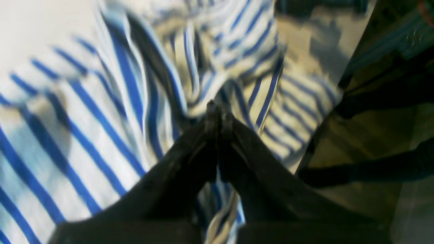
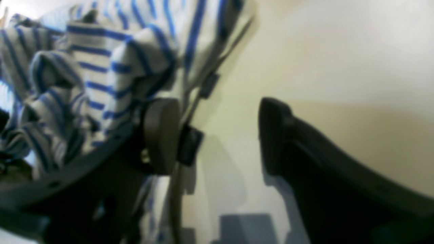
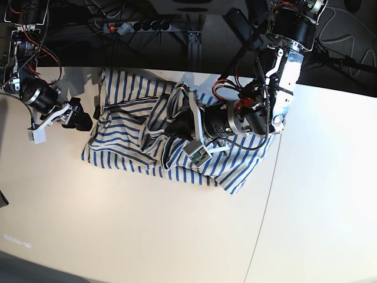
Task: Fold the T-shirt properly
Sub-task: 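Release the folded end with the right gripper and regrasp the bundle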
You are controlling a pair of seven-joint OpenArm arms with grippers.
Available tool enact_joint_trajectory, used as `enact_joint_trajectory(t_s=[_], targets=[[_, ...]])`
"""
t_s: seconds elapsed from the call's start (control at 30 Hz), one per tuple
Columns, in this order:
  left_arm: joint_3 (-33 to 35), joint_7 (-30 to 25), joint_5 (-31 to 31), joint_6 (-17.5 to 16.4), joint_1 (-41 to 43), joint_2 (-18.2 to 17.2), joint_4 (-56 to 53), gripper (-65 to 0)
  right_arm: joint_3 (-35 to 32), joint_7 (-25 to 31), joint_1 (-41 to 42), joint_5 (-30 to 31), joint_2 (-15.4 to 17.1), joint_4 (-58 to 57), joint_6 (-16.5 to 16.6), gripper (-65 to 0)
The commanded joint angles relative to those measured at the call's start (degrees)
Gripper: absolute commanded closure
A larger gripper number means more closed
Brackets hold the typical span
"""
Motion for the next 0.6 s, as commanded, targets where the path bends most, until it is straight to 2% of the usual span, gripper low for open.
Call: enact_joint_trajectory(t_s=[0.0,0.27,0.57], targets=[[-0.15,-1.22,-0.76,0.66,-1.14,0.39,0.90,0.0,0.04,-0.20,0.52,1.03,-0.04,0.61,3.48,-37.5],[-0.15,-1.40,-0.70,0.59,-1.53,0.44,0.90,0.0,-2.32,-1.62,0.55,3.32,-4.83,0.61,3.54,-37.5],[-0.15,-1.16,-0.72,0.61,-1.53,0.28,0.90,0.0,-4.83,-1.40,0.52,1.53,-8.28,0.59,3.50,-37.5]])
